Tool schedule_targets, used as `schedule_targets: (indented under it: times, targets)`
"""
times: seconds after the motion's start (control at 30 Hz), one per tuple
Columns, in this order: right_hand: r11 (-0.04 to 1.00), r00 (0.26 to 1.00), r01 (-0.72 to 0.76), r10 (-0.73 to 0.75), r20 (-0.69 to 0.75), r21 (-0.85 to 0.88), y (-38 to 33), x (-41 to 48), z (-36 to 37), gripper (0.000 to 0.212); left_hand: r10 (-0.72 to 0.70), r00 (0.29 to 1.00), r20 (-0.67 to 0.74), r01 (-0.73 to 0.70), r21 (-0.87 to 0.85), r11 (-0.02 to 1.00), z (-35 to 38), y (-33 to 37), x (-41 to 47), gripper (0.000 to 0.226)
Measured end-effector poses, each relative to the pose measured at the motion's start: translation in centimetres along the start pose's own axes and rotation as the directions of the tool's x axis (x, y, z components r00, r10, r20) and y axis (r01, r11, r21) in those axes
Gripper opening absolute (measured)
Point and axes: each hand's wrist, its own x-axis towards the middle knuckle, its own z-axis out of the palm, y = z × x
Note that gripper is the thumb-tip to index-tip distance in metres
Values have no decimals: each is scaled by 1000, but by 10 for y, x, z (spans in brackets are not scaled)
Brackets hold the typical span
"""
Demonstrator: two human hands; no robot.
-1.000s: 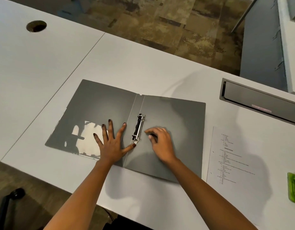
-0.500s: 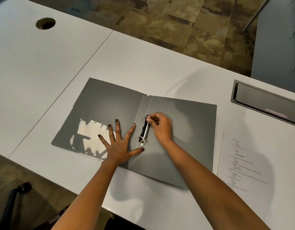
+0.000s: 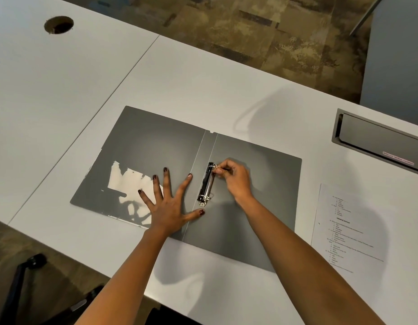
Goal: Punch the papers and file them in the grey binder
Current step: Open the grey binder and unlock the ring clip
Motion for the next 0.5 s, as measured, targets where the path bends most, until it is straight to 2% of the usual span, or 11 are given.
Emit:
schedule_targets:
  times: [0.1,0.17,0.23,0.33,0.4,0.5]
  targets:
    - [1000,1000,13,-13,15,28,3,0,2,23,6,1000,25,-4,-78,997,-7,1,2,92]
    - [999,1000,18,-19,18,51,3,0,2,19,12,1000,-19,-15,-143,990,-18,3,11,64]
    - [998,999,21,-22,31,58,3,2,1,15,84,991,-100,-102,-194,976,-28,3,27,39]
    - [998,998,29,-32,51,61,5,3,0,22,168,974,-154,-216,-394,893,-41,9,43,36]
    - [998,998,36,-38,50,55,6,4,0,23,142,974,-175,-214,-524,824,-48,22,49,32]
    - [998,998,27,-31,62,53,7,6,-2,12,68,986,-153,-153,-668,728,-51,39,59,26]
